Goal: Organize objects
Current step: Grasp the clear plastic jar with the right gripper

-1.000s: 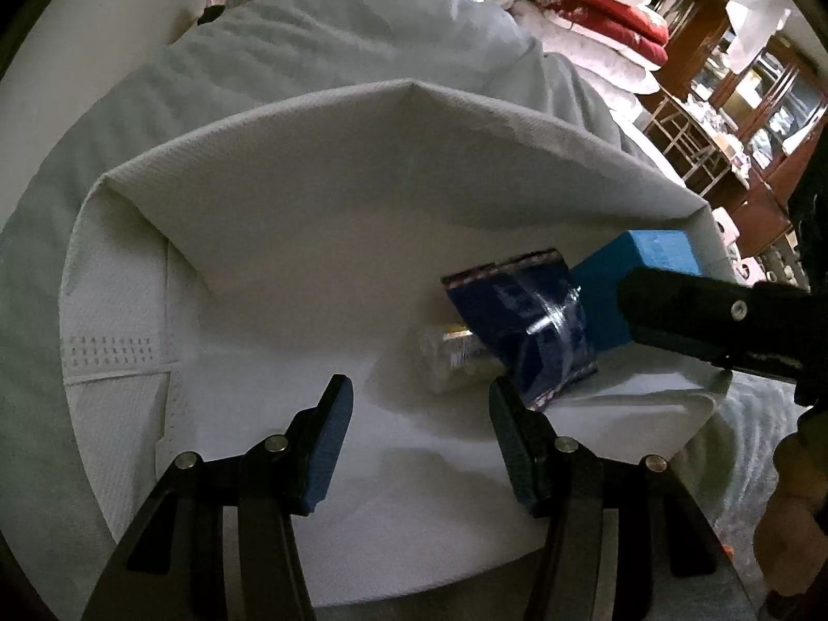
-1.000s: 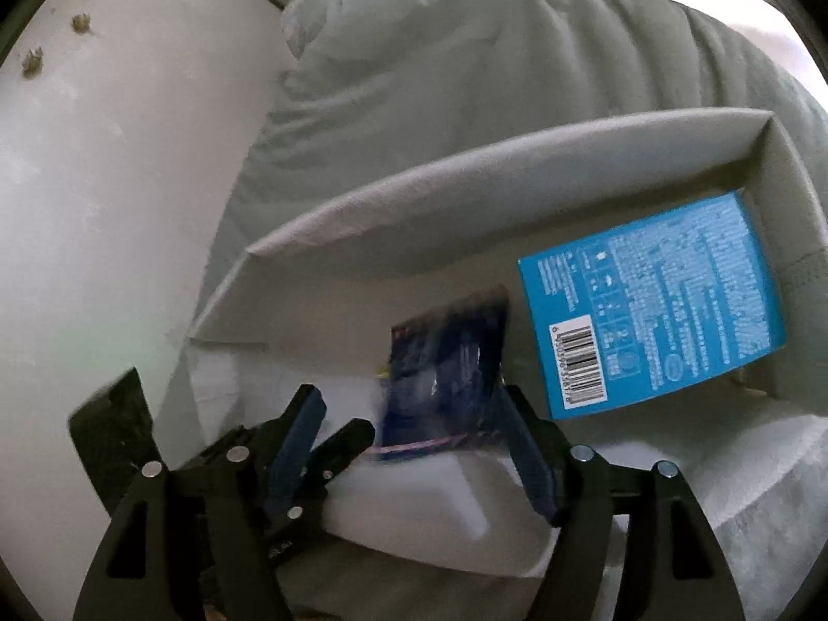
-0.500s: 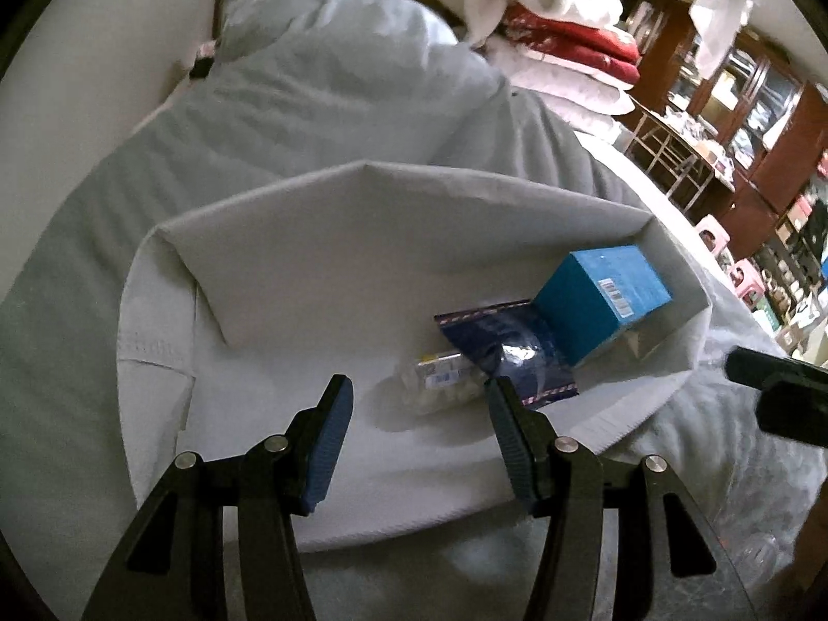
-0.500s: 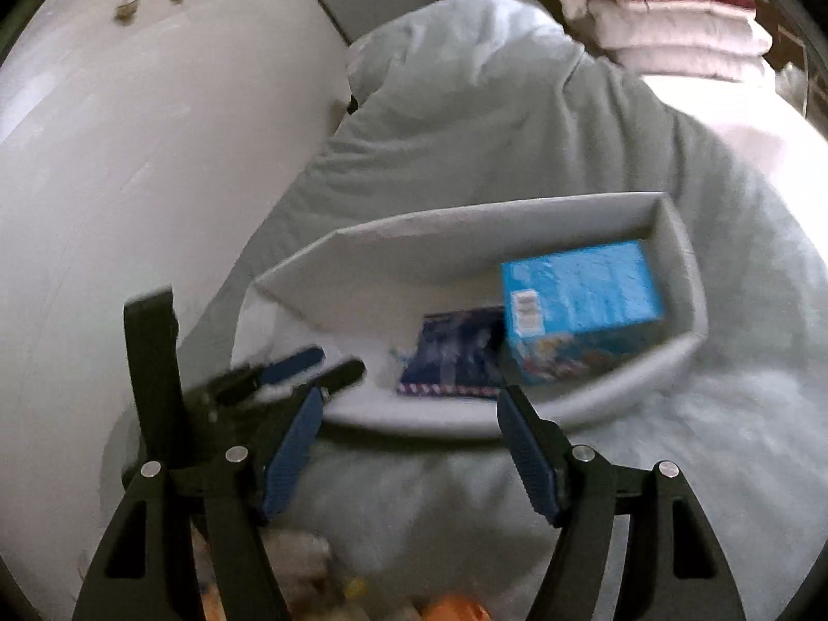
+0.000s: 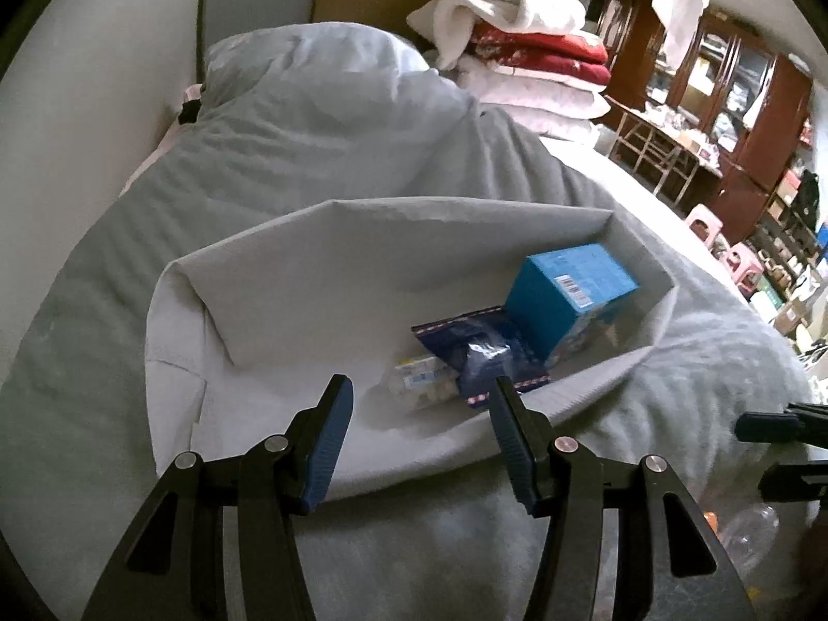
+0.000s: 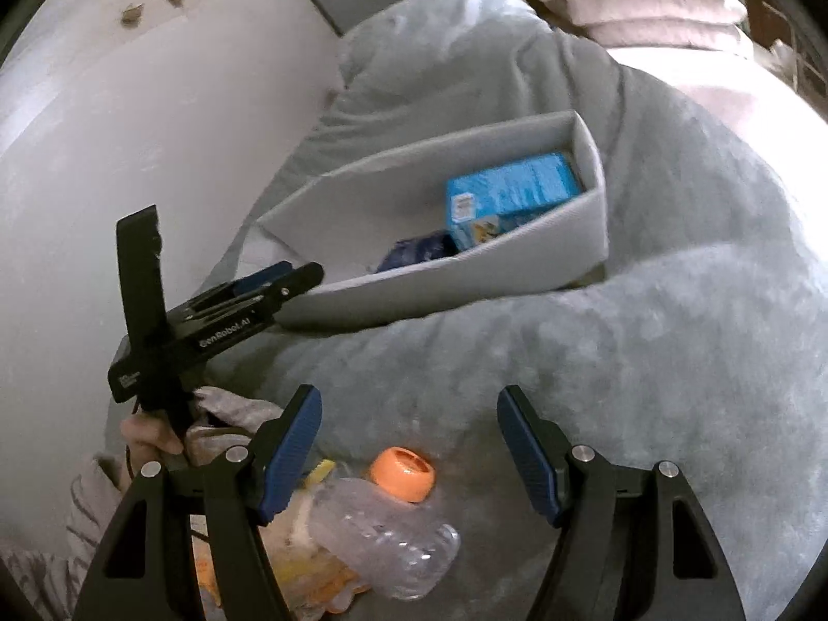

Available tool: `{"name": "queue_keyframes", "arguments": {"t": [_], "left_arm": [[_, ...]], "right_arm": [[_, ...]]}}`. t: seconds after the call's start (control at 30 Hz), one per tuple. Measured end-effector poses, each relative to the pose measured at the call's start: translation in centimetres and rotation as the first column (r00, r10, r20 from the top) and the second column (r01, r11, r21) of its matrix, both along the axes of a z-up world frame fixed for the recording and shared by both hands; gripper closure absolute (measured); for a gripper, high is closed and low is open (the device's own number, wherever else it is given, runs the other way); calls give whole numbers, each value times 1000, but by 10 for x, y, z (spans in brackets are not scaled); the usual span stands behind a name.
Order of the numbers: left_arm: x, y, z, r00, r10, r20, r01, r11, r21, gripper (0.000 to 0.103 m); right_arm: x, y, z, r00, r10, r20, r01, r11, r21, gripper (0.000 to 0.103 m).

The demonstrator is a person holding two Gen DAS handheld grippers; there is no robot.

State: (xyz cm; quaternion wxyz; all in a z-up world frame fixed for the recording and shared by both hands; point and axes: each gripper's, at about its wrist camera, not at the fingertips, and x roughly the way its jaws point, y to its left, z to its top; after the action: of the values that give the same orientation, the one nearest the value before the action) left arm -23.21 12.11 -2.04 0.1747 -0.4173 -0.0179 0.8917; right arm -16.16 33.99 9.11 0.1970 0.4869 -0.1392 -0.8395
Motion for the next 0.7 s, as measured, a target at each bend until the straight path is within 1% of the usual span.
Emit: {"name": "queue_keyframes", "arguments": {"t": [0.07,0.13,0.23,0.3,0.37,0.53,0.63,0.7], "left_arm": [[5,0,3,1000,-15,-7,15,1000,16,49],[15,-1,9,999,-39,-24,40,999,31,49],[28,4,17,996,-77,-51,79,996,40,49],[36,6,20,993,-98,-64,101,994,47,49],[45,7,23,990,-116,-77,121,991,55,48],[51,6,26,987,-131,-93,139,987,86,48],[50,7,25,987,-134,-85,141,986,88,47],[50,9,24,987,-137,-83,144,986,85,47]], "right_arm": [[4,-9,1,1000,24,-3,-24,999,49,34],[7,-20,1,999,46,-2,-45,990,132,34],[17,-34,1,995,99,-9,-93,958,270,37],[22,-38,-1,992,125,-9,-116,941,318,39],[26,-39,-1,990,138,-7,-128,937,324,39],[32,-37,-6,986,165,35,-168,941,293,40],[38,-41,-13,983,173,54,-181,925,334,42],[41,-40,-13,985,164,49,-171,925,340,42]]}}
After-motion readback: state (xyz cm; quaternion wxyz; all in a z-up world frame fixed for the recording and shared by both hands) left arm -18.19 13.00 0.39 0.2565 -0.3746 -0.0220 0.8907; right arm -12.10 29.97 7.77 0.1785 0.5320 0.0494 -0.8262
